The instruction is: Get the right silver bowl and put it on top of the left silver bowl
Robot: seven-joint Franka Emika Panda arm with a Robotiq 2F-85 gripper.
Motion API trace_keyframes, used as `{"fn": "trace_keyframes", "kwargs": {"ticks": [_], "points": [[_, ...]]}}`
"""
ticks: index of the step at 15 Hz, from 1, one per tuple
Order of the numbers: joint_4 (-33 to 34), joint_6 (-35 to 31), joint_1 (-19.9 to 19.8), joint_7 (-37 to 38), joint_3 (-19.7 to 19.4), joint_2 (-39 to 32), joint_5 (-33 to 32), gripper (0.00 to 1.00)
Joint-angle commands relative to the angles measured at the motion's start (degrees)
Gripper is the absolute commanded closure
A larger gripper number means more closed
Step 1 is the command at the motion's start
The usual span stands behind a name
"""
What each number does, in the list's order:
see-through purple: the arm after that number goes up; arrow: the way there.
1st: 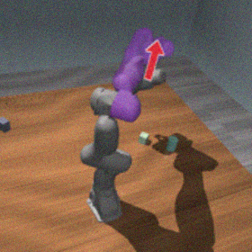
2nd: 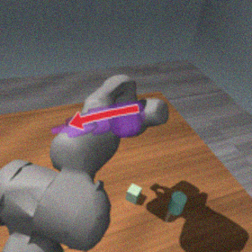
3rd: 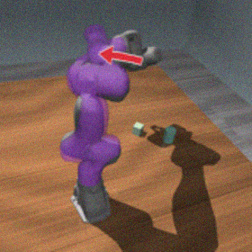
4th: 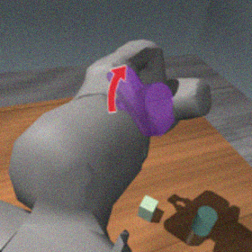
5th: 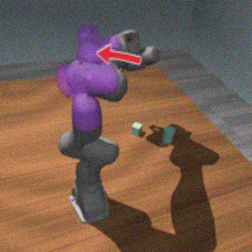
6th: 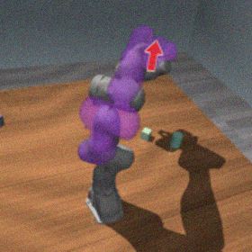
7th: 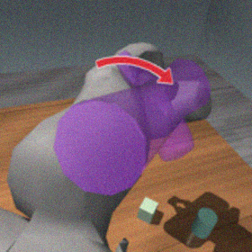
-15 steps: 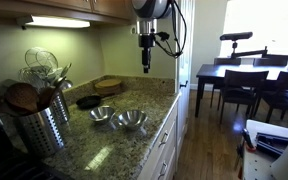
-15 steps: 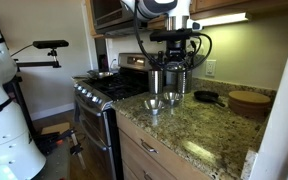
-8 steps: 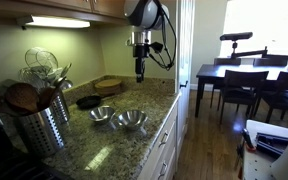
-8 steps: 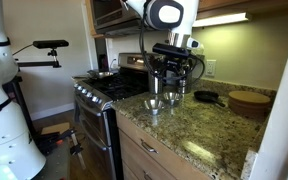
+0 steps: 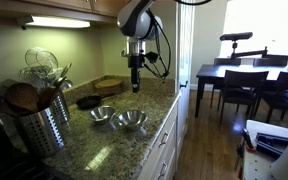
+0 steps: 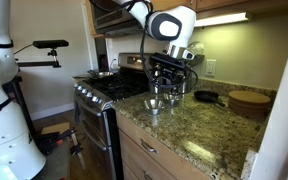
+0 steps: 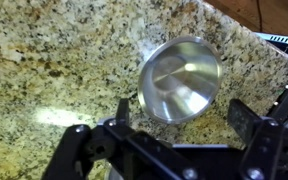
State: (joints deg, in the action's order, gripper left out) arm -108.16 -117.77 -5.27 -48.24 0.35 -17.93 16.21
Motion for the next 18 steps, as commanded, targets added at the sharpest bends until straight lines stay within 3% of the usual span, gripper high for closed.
{"fn": "trace_keyframes", "kwargs": {"ticks": [1,10,18], "points": [[1.21,-1.51,-0.46,-0.28,1.19,-2.28,-0.76,0.0],[3.97,-9.32,-0.31,1.81,1.87,-9.46,-4.79,0.0],[5.84,-7.29,-0.99,0.92,3.74,-11.89,-4.66,0.0]]}}
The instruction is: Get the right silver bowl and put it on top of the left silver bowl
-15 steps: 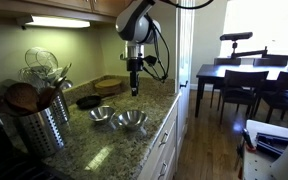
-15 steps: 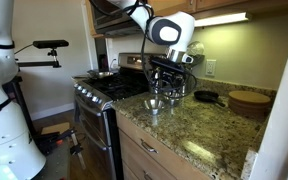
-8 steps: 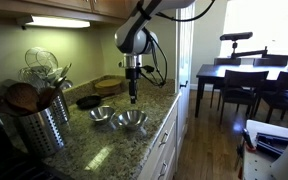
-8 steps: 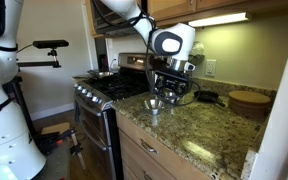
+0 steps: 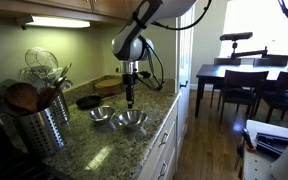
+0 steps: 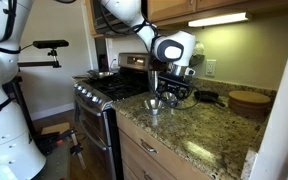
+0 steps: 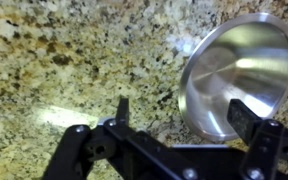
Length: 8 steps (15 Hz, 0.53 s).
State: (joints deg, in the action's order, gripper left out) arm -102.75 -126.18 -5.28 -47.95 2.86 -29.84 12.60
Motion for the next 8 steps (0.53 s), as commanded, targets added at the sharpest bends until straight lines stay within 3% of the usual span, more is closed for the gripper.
{"fn": "trace_keyframes", "kwargs": {"ticks": [1,8], "points": [[0.36,1.13,-0.9,0.61,1.3,-0.07,-1.24,0.0],[0.19,1.3,-0.37,0.17,2.22,-1.39,-2.45,0.0]]}}
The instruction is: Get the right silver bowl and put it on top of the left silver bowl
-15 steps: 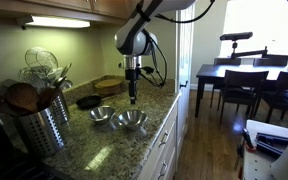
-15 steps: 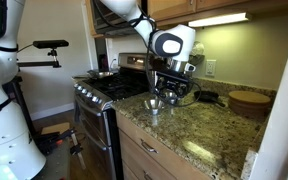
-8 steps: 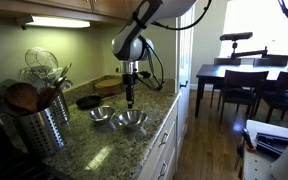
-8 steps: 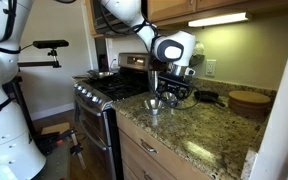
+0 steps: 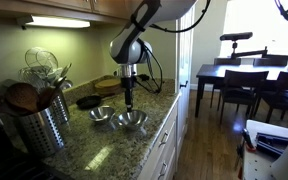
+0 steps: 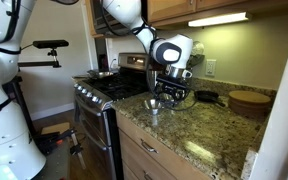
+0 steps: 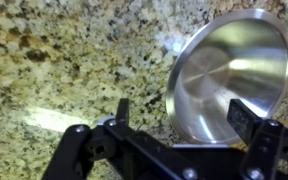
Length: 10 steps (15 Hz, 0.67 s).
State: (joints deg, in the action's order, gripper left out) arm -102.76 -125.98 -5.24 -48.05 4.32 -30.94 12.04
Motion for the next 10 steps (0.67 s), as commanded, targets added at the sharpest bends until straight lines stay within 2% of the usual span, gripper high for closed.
{"fn": "trace_keyframes", "kwargs": {"ticks": [1,7,8,10], "points": [[0.27,1.11,-0.4,0.21,0.86,-0.54,-2.26,0.0],[0.63,1.49,-0.52,0.48,1.01,-2.44,-3.99,0.0],[0.53,1.27,-0.45,0.63,0.96,-2.54,-4.29,0.25],[0.51,1.13,-0.37,0.81,0.83,-2.71,-4.94,0.33]]}}
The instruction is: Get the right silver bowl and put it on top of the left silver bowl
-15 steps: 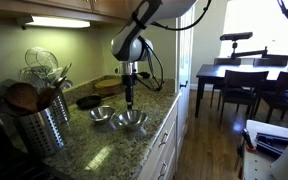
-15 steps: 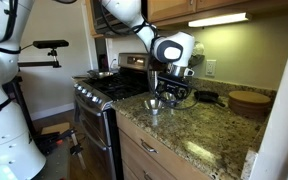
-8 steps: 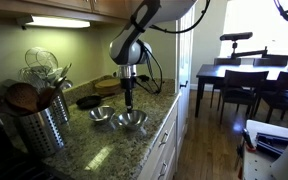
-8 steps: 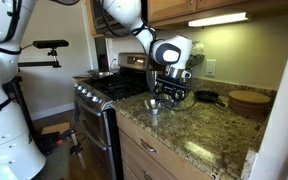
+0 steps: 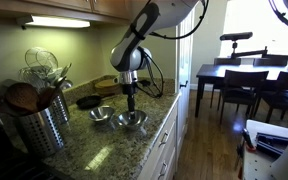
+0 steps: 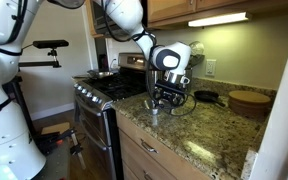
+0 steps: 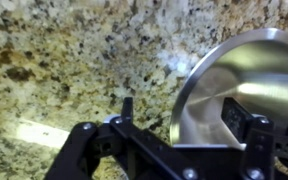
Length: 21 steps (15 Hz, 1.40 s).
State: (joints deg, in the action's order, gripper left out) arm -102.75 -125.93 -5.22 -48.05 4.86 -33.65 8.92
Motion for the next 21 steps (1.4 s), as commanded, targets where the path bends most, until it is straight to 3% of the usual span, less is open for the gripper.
{"fn": "trace_keyframes", "kwargs": {"ticks": [1,10,21], "points": [[0.53,1.14,-0.4,0.87,0.26,-0.02,-2.13,0.42],[0.64,1.51,-0.81,1.05,-0.07,0.51,-3.18,0.98],[6.3,3.55,-3.99,3.67,-2.12,0.99,-2.21,0.98]]}}
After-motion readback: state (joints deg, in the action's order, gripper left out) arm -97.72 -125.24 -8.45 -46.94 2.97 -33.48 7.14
